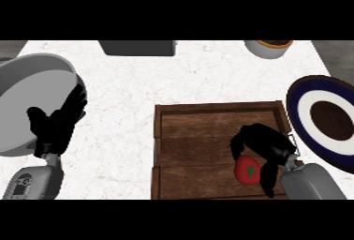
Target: Pick the tomato from the tray and place it in the plate
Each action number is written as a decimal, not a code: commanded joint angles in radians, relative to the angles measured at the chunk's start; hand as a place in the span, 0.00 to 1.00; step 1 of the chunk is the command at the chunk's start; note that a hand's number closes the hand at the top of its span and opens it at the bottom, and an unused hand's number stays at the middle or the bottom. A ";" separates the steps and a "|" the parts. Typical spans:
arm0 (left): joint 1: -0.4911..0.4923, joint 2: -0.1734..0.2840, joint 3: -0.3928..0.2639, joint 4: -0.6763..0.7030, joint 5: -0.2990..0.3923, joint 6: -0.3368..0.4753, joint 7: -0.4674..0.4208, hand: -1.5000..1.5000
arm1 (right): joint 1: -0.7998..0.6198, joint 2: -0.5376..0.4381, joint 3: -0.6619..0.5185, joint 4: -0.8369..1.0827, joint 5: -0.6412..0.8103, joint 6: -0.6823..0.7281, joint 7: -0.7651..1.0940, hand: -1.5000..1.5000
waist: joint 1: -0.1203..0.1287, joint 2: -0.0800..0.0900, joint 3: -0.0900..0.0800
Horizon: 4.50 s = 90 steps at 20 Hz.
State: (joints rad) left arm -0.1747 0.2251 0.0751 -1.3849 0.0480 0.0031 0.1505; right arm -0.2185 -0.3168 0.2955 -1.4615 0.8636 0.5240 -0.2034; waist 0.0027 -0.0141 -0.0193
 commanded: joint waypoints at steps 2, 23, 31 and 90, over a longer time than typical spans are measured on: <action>0.007 0.009 0.013 -0.004 0.008 -0.017 0.005 0.50 | 0.080 0.057 0.011 -0.045 -0.017 -0.011 0.011 1.00 | -0.006 0.012 0.019; -0.014 -0.012 -0.008 0.000 -0.015 -0.001 0.015 0.50 | -0.464 0.174 -0.527 0.068 0.508 -0.803 1.013 1.00 | 0.014 0.020 0.018; -0.025 -0.023 0.004 0.013 -0.023 0.012 0.007 0.50 | -0.448 0.149 -0.620 0.048 0.498 -0.886 1.121 1.00 | -0.004 0.014 0.019; -0.005 -0.013 0.051 -0.105 -0.033 -0.037 0.095 0.50 | 0.177 0.042 -1.081 -0.132 -0.940 -0.747 0.245 0.00 | -0.006 0.013 0.019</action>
State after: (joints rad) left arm -0.1619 0.1887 0.1126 -1.4428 0.0056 -0.0186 0.1936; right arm -0.0947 -0.2631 -0.7839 -1.5341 -0.0507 -0.2249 0.0126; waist -0.0045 -0.0007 0.0003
